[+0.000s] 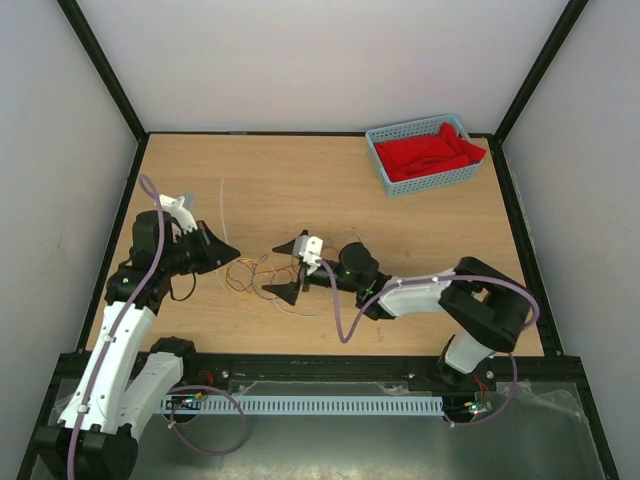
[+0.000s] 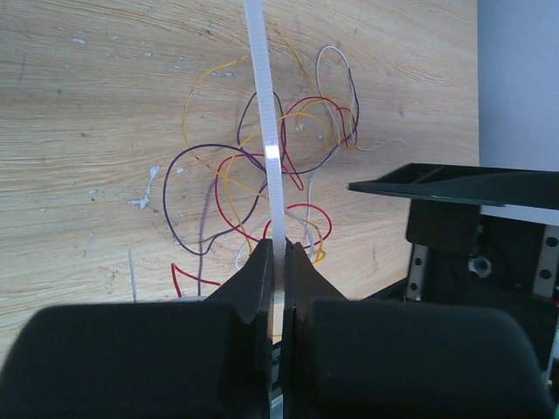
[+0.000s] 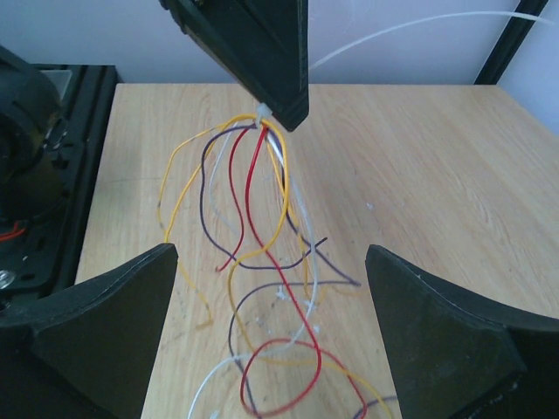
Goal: Zip-tie the wires
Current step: Place the cable at the center of the board.
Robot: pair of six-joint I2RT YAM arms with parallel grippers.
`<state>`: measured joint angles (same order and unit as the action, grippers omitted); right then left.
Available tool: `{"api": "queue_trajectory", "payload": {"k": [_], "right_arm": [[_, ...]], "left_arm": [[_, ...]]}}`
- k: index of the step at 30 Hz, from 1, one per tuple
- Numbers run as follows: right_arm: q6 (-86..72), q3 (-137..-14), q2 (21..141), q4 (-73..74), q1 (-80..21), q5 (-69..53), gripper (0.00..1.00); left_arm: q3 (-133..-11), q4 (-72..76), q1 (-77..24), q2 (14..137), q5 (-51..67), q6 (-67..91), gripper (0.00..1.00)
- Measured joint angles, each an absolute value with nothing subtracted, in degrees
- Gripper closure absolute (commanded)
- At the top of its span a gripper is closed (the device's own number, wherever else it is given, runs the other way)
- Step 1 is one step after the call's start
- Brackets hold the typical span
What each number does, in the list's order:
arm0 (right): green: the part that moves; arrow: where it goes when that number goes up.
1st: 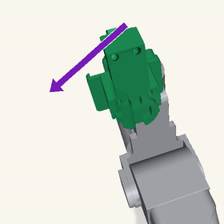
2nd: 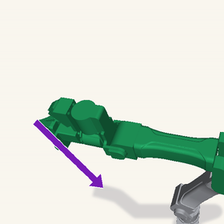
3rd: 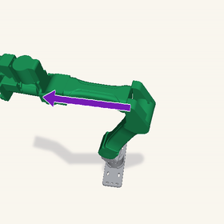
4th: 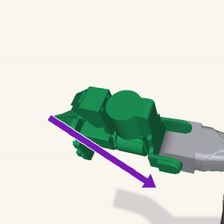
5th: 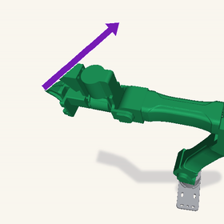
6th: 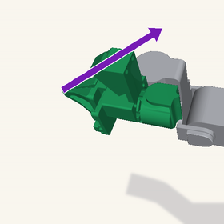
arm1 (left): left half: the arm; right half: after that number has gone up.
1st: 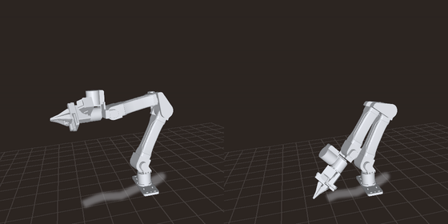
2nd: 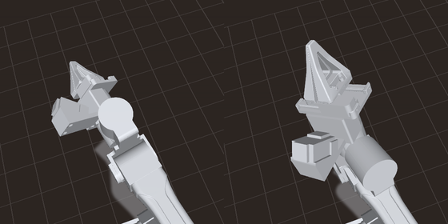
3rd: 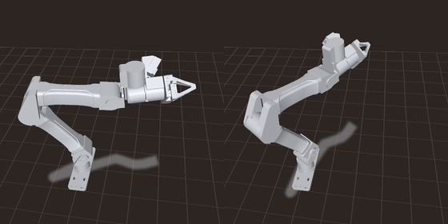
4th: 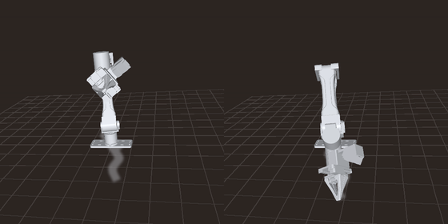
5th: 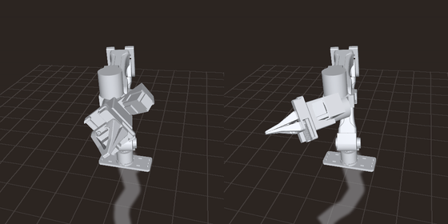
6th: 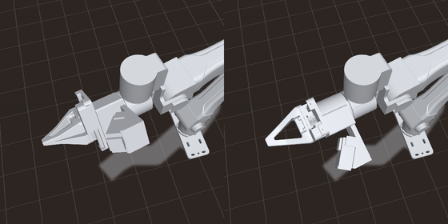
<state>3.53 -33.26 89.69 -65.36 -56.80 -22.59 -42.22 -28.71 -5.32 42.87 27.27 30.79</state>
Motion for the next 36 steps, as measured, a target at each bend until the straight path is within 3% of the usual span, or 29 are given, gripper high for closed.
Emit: {"api": "queue_trajectory", "payload": {"k": [9,23,36], "right_arm": [[5.1,-41.0,101.9,-73.2,-61.6,-15.1,0.01],[4.5,-44.0,115.5,-88.9,-60.8,13.8,0.0],[0.6,-39.1,114.8,-90.1,-45.7,25.1,0.0]], "left_arm": [[-42.2,-29.0,-5.3,41.2,28.9,31.7,1.0],[-47.6,-34.0,-3.3,34.8,34.3,33.0,1.0],[-50.7,-39.9,-2.9,32.8,35.2,32.2,1.0]]}}
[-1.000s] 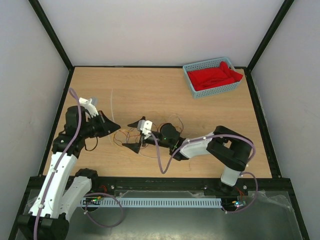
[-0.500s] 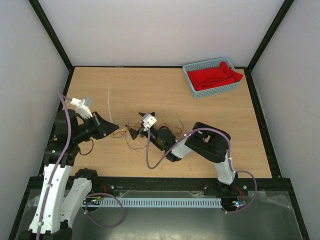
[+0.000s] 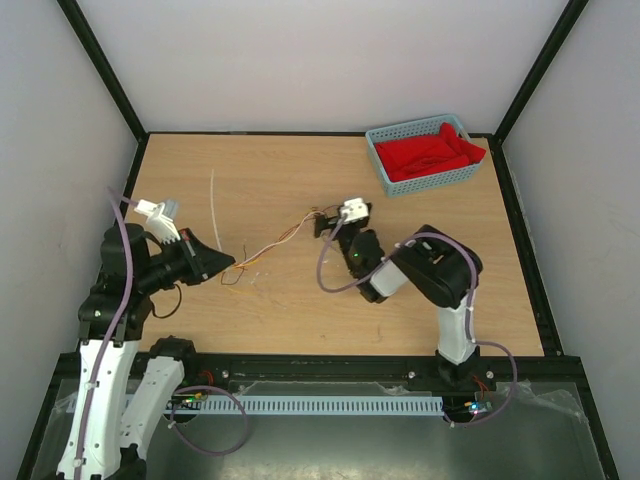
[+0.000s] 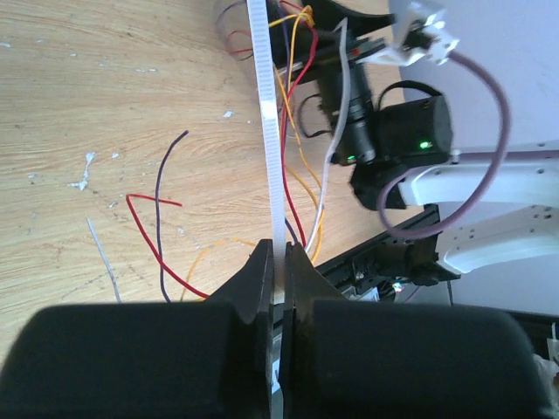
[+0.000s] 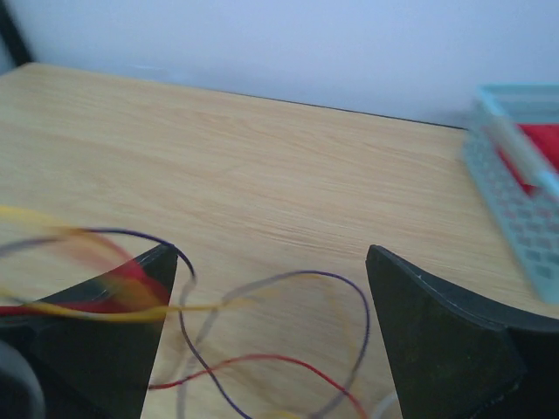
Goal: Zip-tie the wires
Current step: Place the cable at the center of the board.
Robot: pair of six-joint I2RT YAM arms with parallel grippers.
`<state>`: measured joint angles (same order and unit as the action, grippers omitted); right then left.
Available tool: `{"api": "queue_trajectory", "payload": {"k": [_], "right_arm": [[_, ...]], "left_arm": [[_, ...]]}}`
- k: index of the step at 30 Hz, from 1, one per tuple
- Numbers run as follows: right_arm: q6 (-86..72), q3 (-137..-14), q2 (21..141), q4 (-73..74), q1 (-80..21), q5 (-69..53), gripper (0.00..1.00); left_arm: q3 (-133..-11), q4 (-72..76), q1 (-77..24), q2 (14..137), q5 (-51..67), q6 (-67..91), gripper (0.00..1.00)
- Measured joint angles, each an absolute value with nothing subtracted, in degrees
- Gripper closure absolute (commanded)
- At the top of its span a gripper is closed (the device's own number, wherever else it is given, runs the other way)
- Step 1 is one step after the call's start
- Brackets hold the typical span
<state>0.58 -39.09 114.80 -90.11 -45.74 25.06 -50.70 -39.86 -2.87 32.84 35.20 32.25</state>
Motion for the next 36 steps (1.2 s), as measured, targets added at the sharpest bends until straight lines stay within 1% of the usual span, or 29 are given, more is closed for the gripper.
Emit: {"api": "queue_trajectory", "payload": {"k": [6,10,17,23,30,33,36], "right_arm": [[0.8,-31.9,106.3,-88.2,-35.9,25.4,0.01],[2.8,-30.3,100.2,-83.0,-34.0,26.0,0.01],[0.7,-29.6,92.4,-68.5,-31.0,26.0,0.01],[-0.5,-39.7,91.0,-43.1,-30.5,19.0,0.01],[0.8,-49.3,92.6,-18.8,-30.5,9.7,0.01],[1.8,-54.2,95.8,-10.5,-30.5,6.9,0.01],[2.3,-56.1,97.8,-4.2,-30.5,4.8,0.01]], "left_arm": [[-50.7,-40.8,-2.8,37.6,33.2,29.4,1.0],[-50.7,-40.9,-2.7,42.3,29.2,26.2,1.0],[-50.8,-40.4,-2.7,52.0,20.3,20.7,1.0],[-50.7,-38.5,-2.7,60.9,16.5,17.6,1.0],[-49.5,-34.0,-2.7,69.3,14.3,16.4,1.0],[-49.4,-32.7,-2.7,72.9,12.1,16.2,1.0],[-49.4,-31.4,-2.7,76.1,9.8,16.2,1.0]]}}
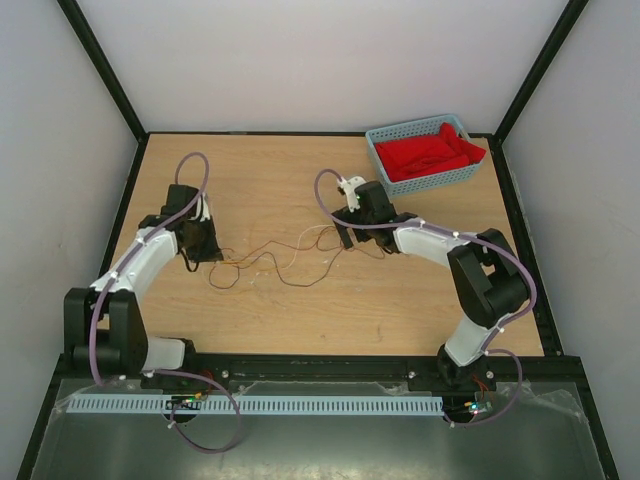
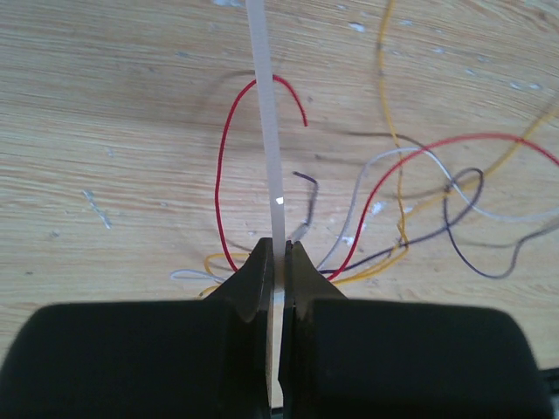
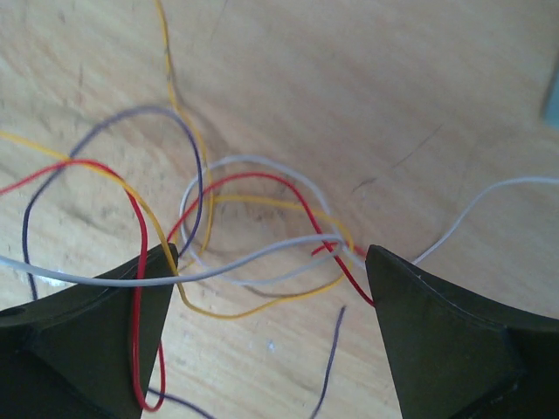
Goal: Zip-tie the wires
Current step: Place the cable at the center of the board.
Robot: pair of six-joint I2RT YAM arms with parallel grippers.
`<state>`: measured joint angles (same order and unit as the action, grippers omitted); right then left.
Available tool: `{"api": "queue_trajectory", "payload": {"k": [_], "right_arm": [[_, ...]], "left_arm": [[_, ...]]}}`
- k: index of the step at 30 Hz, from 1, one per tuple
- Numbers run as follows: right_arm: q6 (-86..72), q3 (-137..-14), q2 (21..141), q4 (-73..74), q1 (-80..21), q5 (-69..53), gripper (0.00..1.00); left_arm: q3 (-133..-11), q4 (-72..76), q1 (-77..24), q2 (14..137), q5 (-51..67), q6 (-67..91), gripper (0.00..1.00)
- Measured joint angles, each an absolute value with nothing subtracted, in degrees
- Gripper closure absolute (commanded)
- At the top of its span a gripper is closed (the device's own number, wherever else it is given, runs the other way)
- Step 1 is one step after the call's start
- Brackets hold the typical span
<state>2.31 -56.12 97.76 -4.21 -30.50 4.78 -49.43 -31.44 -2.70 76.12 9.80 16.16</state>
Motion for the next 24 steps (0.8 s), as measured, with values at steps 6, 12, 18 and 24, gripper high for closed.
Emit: {"api": "queue_trajectory", "payload": {"k": [6,12,18,24], "right_arm": [[3.3,-59.5,98.2,7.3,-30.4,-1.5,0.01],[4.7,-67.5,97.7,18.6,-30.4,-7.0,0.01],[7.6,-70.2,93.4,29.3,-30.4,-11.4,0.01],[8.2,-71.7,88.2,33.2,-30.3,-12.9,0.01]], "left_arm": [[-49.5,-28.4,-2.6,81.9,6.6,16.1,0.98],[-50.8,-23.7,-2.5,90.3,5.4,16.3,0.99],[-54.5,-19.3,-2.3,96.6,6.5,17.4,0.78],[-54.7,-16.9,-2.2,97.1,7.7,18.6,0.45]]}}
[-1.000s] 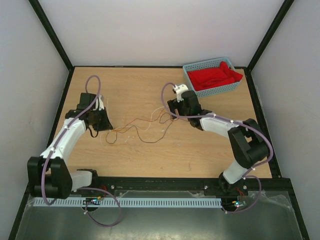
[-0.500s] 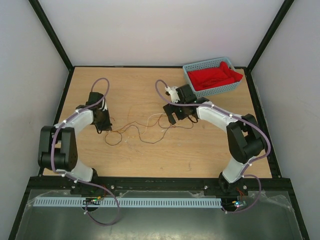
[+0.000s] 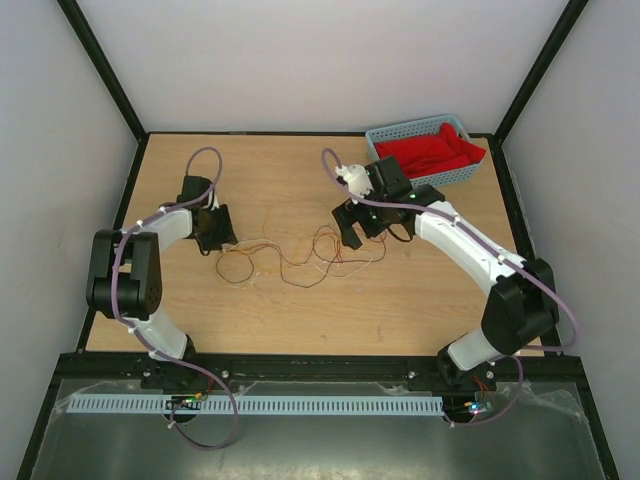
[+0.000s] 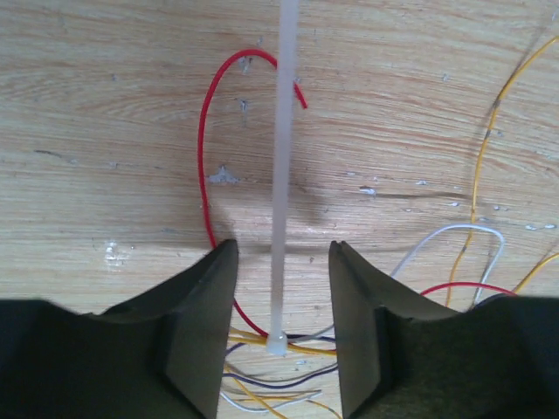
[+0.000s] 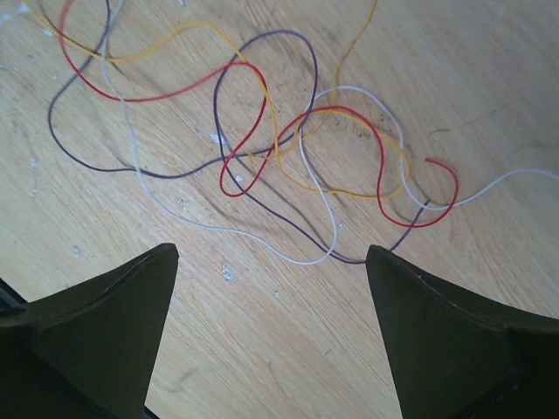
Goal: Zip-tie the wires
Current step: Place the cable at the center of the board.
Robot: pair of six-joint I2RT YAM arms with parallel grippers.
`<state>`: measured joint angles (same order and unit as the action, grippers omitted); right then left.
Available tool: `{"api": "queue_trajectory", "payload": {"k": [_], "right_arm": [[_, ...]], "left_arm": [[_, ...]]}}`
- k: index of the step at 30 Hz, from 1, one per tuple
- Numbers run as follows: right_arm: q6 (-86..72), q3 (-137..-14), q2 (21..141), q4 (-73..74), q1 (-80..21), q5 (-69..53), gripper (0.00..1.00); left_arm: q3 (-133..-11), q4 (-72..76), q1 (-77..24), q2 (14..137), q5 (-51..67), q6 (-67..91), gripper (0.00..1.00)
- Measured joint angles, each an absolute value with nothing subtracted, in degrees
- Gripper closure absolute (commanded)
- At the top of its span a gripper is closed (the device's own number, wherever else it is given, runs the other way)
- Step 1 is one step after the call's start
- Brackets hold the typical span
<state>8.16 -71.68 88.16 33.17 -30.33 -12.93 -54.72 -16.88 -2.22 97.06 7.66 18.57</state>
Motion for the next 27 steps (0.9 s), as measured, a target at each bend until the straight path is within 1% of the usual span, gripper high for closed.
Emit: {"api": "queue_trajectory", "payload": {"k": [3,4,6,8,9,15,19,23,27], "right_arm": [[7.4,-72.0,85.6,32.5,-29.8,-13.5,0.01],[6.9,-71.9,85.0,32.2,-29.3,-13.6,0.01],[5.7,-71.9,84.3,30.8,-28.0,-13.5,0.01],[4.4,-71.3,83.7,28.6,-26.7,-12.8,0.01],[3.7,-70.3,83.2,26.8,-26.1,-12.2,0.01],[-0.4,-58.6,76.4,14.8,-22.6,-7.8,0.01],[-3.9,-49.8,72.5,5.3,-18.1,-4.7,0.01],[-5.6,-40.2,69.5,-3.8,-14.9,0.7,0.01],[-5.6,-32.0,68.3,-12.7,-13.9,5.4,0.01]], "left_arm": [[-54.7,-17.1,-2.2,96.2,7.3,18.4,0.33],[-54.7,-17.4,-2.1,95.9,7.1,18.3,0.31],[-54.5,-18.0,-1.6,94.6,6.8,18.1,0.22],[-54.2,-18.7,-0.8,92.0,7.0,18.0,0.07],[-54.0,-18.8,-0.3,90.4,7.2,18.0,0.02],[-52.8,-19.1,3.3,75.9,9.7,17.8,0.01],[-50.0,-18.0,4.2,64.3,10.7,17.0,0.01],[-43.8,-14.2,4.2,53.0,9.4,16.5,0.01],[-34.6,-8.7,4.2,45.6,5.2,16.5,0.01]]}}
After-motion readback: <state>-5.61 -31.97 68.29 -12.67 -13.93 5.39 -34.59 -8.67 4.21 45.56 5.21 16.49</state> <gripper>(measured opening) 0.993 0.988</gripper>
